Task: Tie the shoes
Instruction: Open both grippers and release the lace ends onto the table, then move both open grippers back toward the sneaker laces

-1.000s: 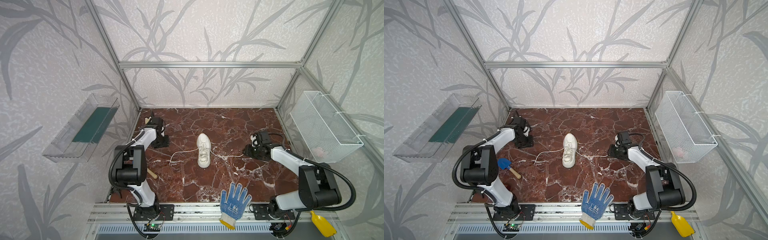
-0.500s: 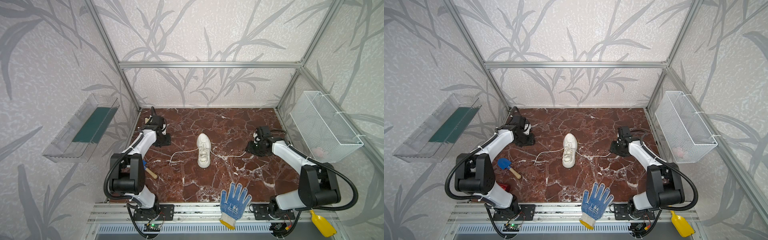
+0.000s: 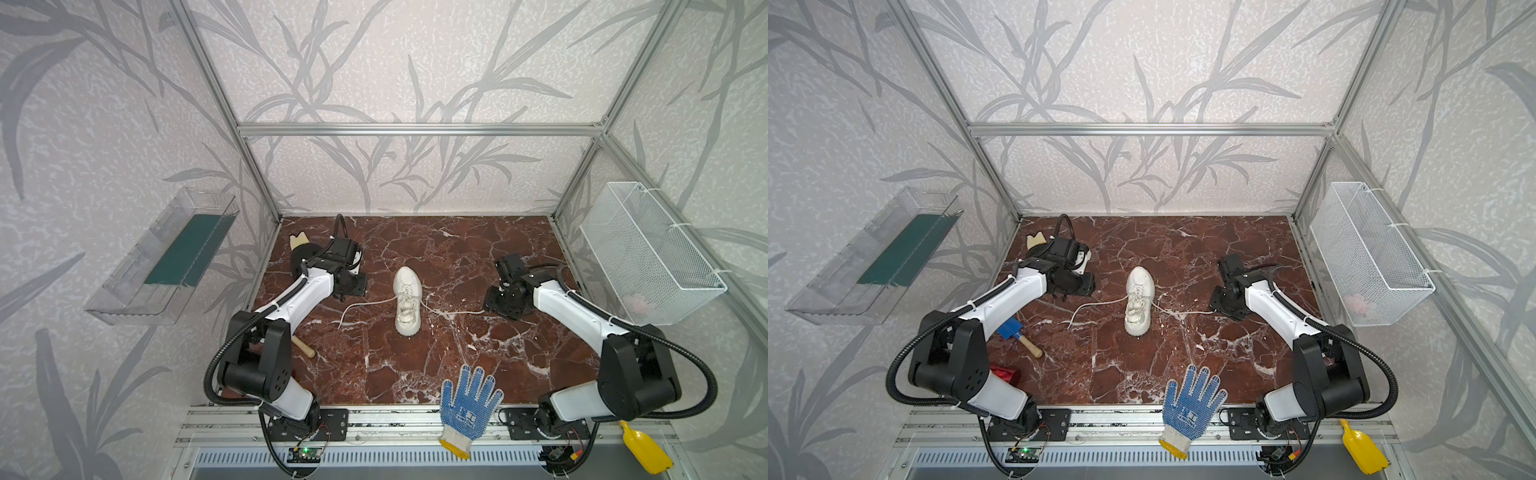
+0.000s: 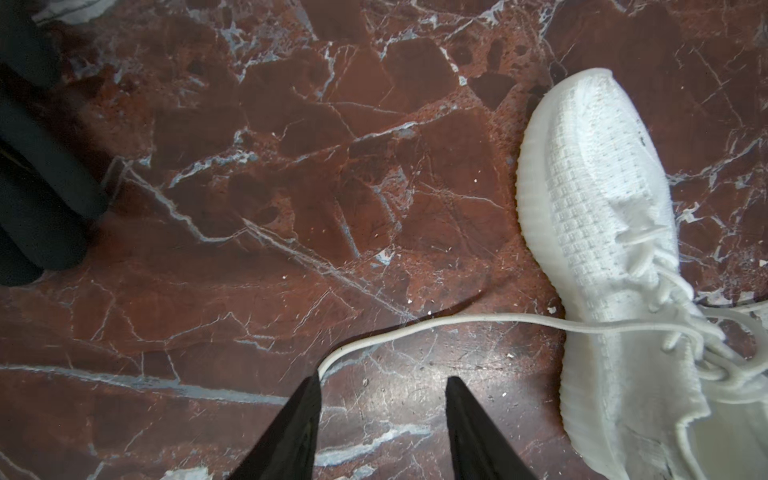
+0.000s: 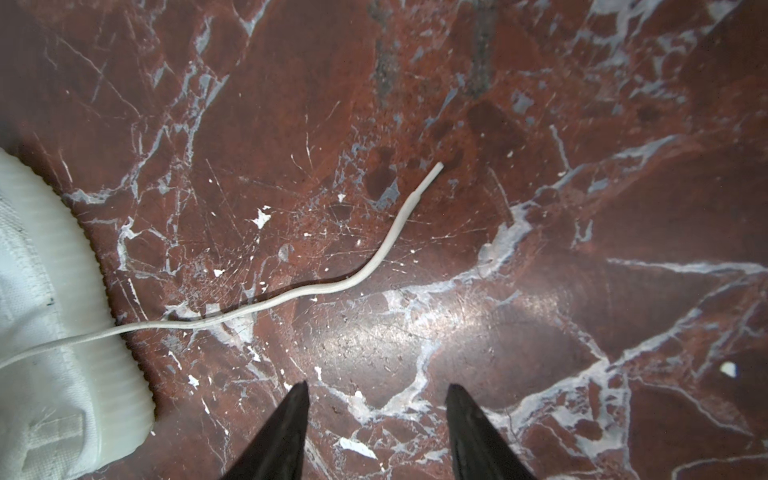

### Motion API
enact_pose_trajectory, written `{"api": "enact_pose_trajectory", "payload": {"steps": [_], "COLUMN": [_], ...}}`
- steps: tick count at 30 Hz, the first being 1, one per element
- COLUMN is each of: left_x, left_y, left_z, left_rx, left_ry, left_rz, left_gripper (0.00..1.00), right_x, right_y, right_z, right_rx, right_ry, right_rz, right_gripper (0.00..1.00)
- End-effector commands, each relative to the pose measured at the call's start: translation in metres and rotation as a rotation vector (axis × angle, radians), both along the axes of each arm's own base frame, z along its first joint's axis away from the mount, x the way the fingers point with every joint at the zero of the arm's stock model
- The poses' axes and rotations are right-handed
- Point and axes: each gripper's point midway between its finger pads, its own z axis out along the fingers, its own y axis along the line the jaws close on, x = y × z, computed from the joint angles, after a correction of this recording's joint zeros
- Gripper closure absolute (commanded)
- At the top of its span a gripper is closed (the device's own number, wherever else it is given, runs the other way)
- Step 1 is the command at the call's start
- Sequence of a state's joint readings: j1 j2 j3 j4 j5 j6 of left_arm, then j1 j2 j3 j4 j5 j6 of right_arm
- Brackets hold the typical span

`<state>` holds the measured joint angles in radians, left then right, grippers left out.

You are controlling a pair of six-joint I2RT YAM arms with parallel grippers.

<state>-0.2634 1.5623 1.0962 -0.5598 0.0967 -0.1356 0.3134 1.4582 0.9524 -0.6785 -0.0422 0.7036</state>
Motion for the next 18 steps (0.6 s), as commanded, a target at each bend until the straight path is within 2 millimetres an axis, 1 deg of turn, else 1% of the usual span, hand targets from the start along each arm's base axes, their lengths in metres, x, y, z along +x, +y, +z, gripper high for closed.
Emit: {"api": "enact_pose_trajectory", "payload": {"steps": [1,3,4,7,8,11,13,15,16,18], "left_x": [-0.002,-0.005,-0.006,-0.014,-0.016,-0.019,-0.022,-0.023,-0.023,-0.024], "left_y": [0.003,0.001,0.000,0.002,0.001,-0.007,-0.015,-0.020,-0.023,-0.026], "left_z": [-0.008,-0.010,-0.011,-0.008,-0.006,0.001,0.002,0.001,-0.001,-0.006], "left_rx": [0.049,0.070,0.084,0.113,0.110,0.075,0.042,0.012,-0.002,-0.013], "left_ry": [-0.002,-0.014,-0.019,-0.018,-0.019,-0.041,-0.036,-0.020,-0.011,-0.001], "left_rz": [0.041,0.036,0.033,0.025,0.019,-0.046,-0.091,-0.090,-0.090,-0.088], "left_gripper": [0.49,0.50,0.50,0.51,0.51,0.51,0.51,0.51,0.51,0.51], "right_x": [-0.001,-0.001,0.002,0.012,0.015,0.021,0.022,0.022,0.021,0.018], "right_y": [-0.003,0.001,0.007,0.022,0.031,0.043,0.048,0.053,0.059,0.066], "right_z": [-0.004,-0.006,-0.006,0.002,0.003,0.008,0.008,0.007,0.006,0.006], "right_rx": [-0.076,-0.112,-0.116,-0.150,-0.137,-0.127,-0.124,-0.110,-0.083,-0.055], "right_ry": [-0.012,-0.027,-0.043,-0.103,-0.127,-0.184,-0.205,-0.200,-0.197,-0.179], "right_rz": [-0.047,-0.039,-0.001,0.163,0.249,0.409,0.473,0.517,0.557,0.594], "right_gripper": [0.46,0.45,0.45,0.45,0.45,0.45,0.44,0.44,0.44,0.44]}}
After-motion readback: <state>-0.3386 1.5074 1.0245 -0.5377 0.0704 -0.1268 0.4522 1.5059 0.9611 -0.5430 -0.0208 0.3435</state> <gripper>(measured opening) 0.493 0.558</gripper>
